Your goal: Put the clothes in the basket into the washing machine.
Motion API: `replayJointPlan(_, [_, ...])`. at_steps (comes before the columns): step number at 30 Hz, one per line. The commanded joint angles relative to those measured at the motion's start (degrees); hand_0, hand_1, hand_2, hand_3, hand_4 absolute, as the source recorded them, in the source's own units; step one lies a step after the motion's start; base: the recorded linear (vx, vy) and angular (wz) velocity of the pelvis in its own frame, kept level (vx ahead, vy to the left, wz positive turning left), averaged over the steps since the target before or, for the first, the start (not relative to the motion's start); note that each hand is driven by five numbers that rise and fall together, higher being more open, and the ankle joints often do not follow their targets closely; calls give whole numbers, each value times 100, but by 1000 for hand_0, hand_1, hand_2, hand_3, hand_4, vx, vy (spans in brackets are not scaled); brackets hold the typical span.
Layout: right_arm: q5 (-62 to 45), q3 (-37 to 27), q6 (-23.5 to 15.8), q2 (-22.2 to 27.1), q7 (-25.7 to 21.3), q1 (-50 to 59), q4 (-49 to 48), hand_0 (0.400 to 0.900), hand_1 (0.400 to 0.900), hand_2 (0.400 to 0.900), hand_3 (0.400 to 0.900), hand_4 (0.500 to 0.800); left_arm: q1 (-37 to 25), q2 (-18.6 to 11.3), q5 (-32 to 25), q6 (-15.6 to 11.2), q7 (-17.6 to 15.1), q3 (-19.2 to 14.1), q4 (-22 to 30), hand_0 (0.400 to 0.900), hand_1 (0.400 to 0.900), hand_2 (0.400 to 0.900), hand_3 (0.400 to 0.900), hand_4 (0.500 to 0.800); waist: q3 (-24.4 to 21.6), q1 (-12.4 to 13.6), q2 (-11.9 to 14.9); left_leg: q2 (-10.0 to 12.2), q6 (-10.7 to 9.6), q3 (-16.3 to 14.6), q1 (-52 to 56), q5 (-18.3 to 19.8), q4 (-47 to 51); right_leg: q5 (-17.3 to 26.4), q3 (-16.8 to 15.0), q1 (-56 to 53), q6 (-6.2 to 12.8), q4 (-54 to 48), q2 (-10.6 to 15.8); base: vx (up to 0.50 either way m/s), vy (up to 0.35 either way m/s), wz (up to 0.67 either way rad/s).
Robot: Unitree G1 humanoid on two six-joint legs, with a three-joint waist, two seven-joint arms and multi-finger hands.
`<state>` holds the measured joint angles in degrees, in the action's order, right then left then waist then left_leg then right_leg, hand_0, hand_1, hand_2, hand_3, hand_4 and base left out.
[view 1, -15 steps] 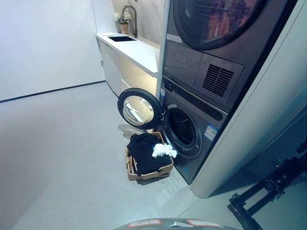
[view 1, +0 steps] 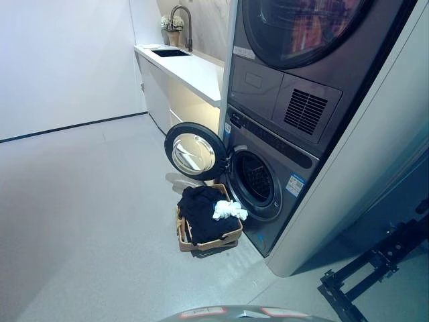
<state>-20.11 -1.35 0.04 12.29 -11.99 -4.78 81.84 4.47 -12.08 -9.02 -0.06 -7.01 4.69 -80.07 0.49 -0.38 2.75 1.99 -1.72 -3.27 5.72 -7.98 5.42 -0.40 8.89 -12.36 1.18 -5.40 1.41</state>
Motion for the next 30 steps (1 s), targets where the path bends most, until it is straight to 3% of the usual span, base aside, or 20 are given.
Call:
replayJointPlan(1, [141, -38, -121, 202, -87, 581, 42, 900, 900, 900, 900, 800, -542, 166, -10, -29, -52, 60, -143, 900, 900, 900, 900, 800, 608, 38, -211, -306, 118, -57, 517, 1187, -42, -386, 96, 19, 291, 40, 18, -2, -41, -3])
replayJointPlan(10, [96, 35, -168, 271, -113, 758, -91, 900, 900, 900, 900, 800, -739, 152, -208, -64, -95, 98, -46, 900, 900, 900, 900, 800, 846, 2, -287, -194, 64, -37, 88, 1115, -372, -509, 32, 527, 155, 461, -46, -41, -103, -2])
replayJointPlan(14, [101, 91, -212, 340, -131, 780, -161, 900, 900, 900, 900, 800, -791, 204, -419, -113, -66, 91, 60, 900, 900, 900, 900, 800, 1054, 21, -260, -207, -34, -15, -459, 1418, -1679, -626, -20, 594, 32, 666, -58, -5, -220, 0])
replayJointPlan(16, [132, 117, -241, 416, -149, 760, -218, 900, 900, 900, 900, 800, -793, 231, -577, -135, -44, 66, 119, 900, 900, 900, 900, 800, 1288, 77, -221, -173, -80, 137, -1089, 1144, -3076, -701, -36, 497, -114, 773, -85, 31, -262, 4])
replayJointPlan(22, [138, 152, -240, 512, -184, 772, -275, 900, 900, 900, 900, 800, -681, 271, -912, -135, -46, -42, 84, 900, 900, 900, 900, 800, 1538, 122, -265, -65, -27, 234, -1885, 660, -4416, -917, -38, 494, -336, 1135, -206, 42, -143, 1])
replayJointPlan(24, [97, 153, -258, 558, -216, 849, -309, 900, 900, 900, 900, 800, -653, 295, -1080, -166, -100, -112, 112, 900, 900, 900, 900, 800, 1545, 117, -351, -272, -38, 233, -2018, 781, -3811, -1020, -37, 522, -285, 1232, -211, 161, -1, -5])
replayJointPlan(26, [105, 159, -261, 572, -214, 869, -323, 900, 900, 900, 900, 800, -639, 294, -1096, -174, -105, -126, 127, 900, 900, 900, 900, 800, 1538, 119, -351, -307, -47, 185, -1962, 771, -3467, -1062, -48, 503, -251, 1224, -207, 187, 45, -9])
replayJointPlan(27, [153, 212, -267, 611, -235, 926, -347, 900, 900, 900, 900, 800, -602, 297, -1121, -178, -143, -132, 142, 900, 900, 900, 900, 800, 1513, 141, -401, -325, -101, 211, -1962, 611, -2394, -1152, -46, 455, -208, 1195, -251, 160, 53, -11])
replayJointPlan(28, [153, 212, -267, 610, -234, 925, -347, 900, 900, 900, 900, 800, -601, 297, -1121, -178, -144, -131, 142, 900, 900, 900, 900, 800, 1520, 146, -385, -340, -99, 200, -1921, 584, -2337, -1153, -53, 442, -205, 1192, -232, 252, 89, -14])
replayJointPlan(30, [184, 252, -297, 620, -264, 944, -366, 900, 900, 900, 900, 800, -525, 344, -1195, -203, -197, -141, 134, 900, 900, 900, 900, 800, 1473, 180, -483, -273, -233, 371, -1872, 51, -682, -1261, -71, 195, -157, 1061, -357, 294, 120, -7])
